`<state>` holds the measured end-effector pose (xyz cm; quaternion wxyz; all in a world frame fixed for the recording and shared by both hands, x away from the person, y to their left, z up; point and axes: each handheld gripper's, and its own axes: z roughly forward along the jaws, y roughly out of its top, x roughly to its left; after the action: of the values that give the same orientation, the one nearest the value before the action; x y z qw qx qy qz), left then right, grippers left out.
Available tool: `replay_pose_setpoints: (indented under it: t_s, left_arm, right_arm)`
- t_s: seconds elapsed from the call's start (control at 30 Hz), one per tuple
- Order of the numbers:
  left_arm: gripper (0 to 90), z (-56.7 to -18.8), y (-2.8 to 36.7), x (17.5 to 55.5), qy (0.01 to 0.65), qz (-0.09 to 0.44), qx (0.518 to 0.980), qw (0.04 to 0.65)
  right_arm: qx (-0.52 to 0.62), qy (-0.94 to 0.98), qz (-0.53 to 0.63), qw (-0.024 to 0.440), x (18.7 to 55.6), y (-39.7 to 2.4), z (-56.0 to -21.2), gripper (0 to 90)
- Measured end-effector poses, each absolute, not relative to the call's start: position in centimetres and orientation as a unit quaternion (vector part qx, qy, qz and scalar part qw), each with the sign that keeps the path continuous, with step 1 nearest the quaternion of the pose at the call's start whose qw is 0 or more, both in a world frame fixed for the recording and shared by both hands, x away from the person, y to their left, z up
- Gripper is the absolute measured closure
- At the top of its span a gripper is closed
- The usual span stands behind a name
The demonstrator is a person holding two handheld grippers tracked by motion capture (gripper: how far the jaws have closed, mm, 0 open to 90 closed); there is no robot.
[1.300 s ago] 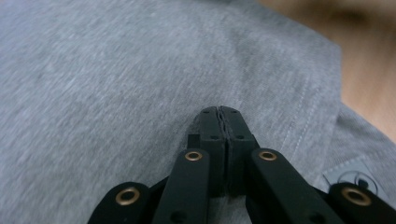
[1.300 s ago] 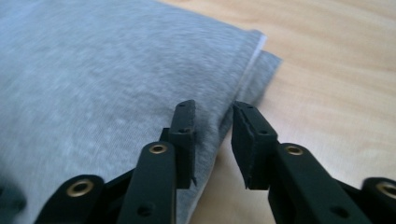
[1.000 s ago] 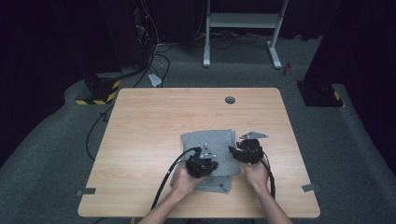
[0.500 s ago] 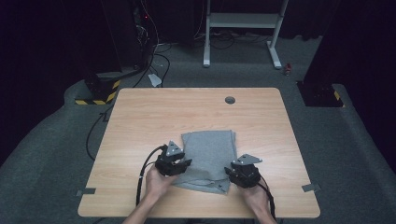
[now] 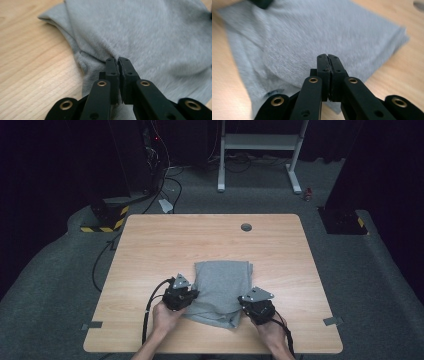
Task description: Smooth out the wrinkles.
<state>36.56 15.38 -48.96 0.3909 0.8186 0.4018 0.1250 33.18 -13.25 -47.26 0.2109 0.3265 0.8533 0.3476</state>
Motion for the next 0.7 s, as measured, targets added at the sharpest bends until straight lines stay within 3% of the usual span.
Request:
replay_pose_setpoints:
  t_s: [0.17,0.27,0.33,0.7]
  left_arm:
    - [85.5,-48.9,16.2,36.6,0.413,0.118,0.811,0.397]
    - [85.3,-49.6,16.5,36.9,0.418,0.112,0.812,0.392]
    - [85.3,-49.9,16.7,36.9,0.422,0.107,0.811,0.391]
    - [85.7,-50.1,15.7,36.4,0.408,0.084,0.824,0.385]
  right_arm:
    - [0.314,0.854,0.366,0.192,32.5,-12.2,-46.5,87.1]
    - [0.320,0.871,0.348,0.135,33.1,-11.4,-48.4,78.0]
    - [0.317,0.880,0.333,0.124,33.0,-10.9,-49.8,71.0]
    - [0.317,0.883,0.290,0.188,33.8,-12.5,-50.9,71.8]
